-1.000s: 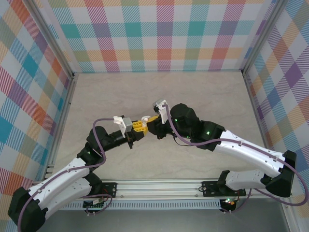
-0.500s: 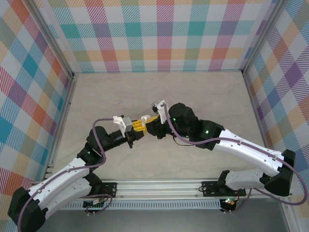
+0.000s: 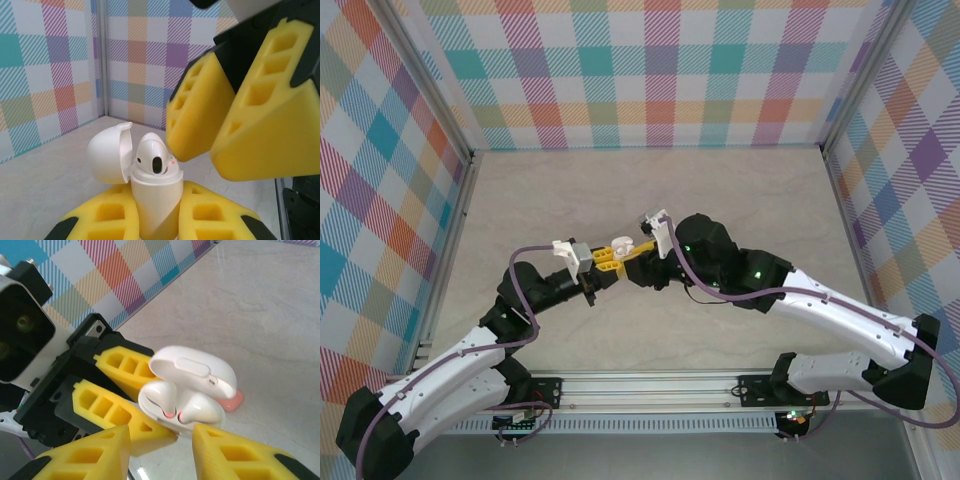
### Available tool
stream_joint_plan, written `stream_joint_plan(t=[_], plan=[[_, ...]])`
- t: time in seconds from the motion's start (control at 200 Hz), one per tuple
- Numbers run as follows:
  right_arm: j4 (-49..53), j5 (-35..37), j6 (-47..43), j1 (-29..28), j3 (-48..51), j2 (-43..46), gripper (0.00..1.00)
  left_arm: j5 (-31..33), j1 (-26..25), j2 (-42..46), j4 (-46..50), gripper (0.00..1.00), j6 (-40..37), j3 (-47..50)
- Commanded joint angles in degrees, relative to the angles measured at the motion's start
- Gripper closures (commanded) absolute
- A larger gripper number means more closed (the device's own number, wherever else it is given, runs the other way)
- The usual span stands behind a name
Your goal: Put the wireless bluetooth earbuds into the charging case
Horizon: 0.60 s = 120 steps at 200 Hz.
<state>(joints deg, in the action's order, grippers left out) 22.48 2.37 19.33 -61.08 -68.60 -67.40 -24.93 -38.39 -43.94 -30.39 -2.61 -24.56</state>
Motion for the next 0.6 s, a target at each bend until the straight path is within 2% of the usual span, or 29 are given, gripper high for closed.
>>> stream_joint_plan(t=[0.0, 0.18, 0.285, 0.4, 0.595], plan=[[2.9, -0.3, 0.9, -0.2, -2.5, 1.6, 0.6, -0.6, -0.5, 1.3, -4.3, 1.0, -0.7, -1.7], [4.9, 2.5, -1.1, 0.1, -5.3, 4.8, 0.53, -1.2, -0.6, 1.6, -3.5, 1.0, -1.1, -1.8], [8.4, 2.4, -1.2, 3.3, -8.3, 5.5, 0.52, -3.6, -0.5, 1.2, -1.8, 1.0, -1.7, -2.8], [15.0, -1.8, -0.6, 10.2, -12.8, 2.7, 0.52, -6.2, -0.6, 0.5, -1.3, 1.0, -1.7, -3.5], [20.1, -15.6, 0.9, 21.2, -19.3, -6.2, 0.52, -10.2, -0.6, -0.6, -0.4, 1.0, -1.9, -4.7]])
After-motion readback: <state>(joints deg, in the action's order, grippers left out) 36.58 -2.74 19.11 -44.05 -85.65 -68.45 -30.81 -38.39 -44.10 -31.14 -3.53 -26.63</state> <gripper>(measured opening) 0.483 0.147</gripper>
